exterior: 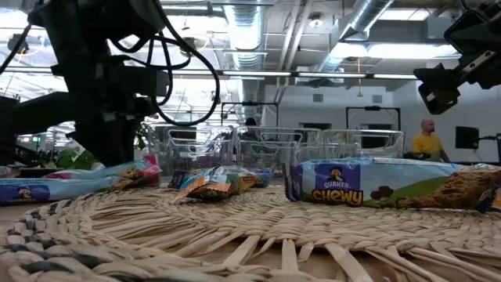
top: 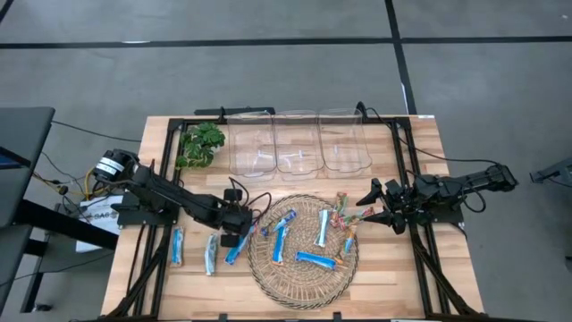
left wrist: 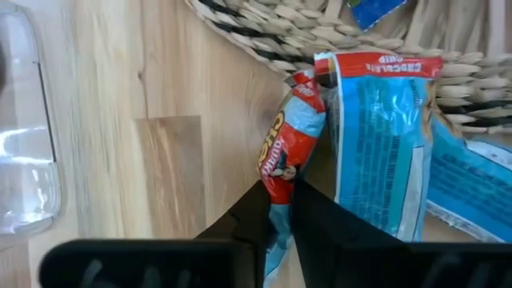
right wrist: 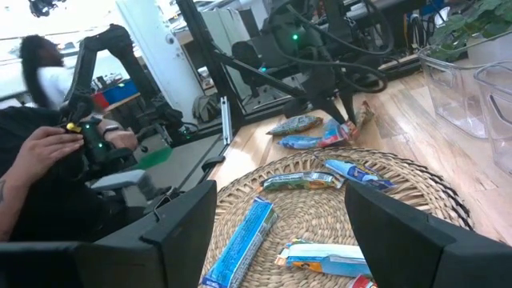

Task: Pick and place Granola Bars by type
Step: Put the red granola bar into the left transparent bin

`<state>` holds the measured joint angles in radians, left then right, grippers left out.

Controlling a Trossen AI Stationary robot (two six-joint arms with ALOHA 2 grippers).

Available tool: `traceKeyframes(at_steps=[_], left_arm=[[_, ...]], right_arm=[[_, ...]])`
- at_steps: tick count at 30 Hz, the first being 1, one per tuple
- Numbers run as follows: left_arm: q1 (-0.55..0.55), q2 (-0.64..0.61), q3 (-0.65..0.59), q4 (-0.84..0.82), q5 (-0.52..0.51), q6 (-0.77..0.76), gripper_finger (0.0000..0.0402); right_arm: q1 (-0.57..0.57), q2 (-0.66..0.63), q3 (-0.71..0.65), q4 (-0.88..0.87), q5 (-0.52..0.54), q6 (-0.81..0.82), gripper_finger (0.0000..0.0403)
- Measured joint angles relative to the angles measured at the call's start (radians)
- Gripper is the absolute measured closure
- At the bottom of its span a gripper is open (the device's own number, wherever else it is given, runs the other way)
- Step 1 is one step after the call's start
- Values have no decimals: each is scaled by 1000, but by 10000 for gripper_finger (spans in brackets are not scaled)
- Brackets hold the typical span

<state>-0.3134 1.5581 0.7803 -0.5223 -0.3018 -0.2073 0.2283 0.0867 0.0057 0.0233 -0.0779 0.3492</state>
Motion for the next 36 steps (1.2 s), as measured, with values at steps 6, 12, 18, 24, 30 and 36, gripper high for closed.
traceKeyframes(at_steps=[6, 12, 18, 24, 30, 36], left_arm=[[26, 0, 0, 16, -77, -17, 376], [74, 0, 0, 129, -146, -25, 375], [113, 0, 0, 373, -177, -20, 377], [133, 0, 0, 734, -178, 77, 371], [148, 0, 0, 1065, -179, 213, 370], [148, 0, 1, 1272, -178, 334, 370]], right_arm=[[0, 0, 0, 0, 0, 0, 132], [0, 0, 0, 0, 0, 0, 132], [0, 0, 0, 0, 0, 0, 132], [0, 0, 0, 0, 0, 0, 132], [0, 0, 0, 0, 0, 0, 132], [0, 0, 0, 0, 0, 0, 132]])
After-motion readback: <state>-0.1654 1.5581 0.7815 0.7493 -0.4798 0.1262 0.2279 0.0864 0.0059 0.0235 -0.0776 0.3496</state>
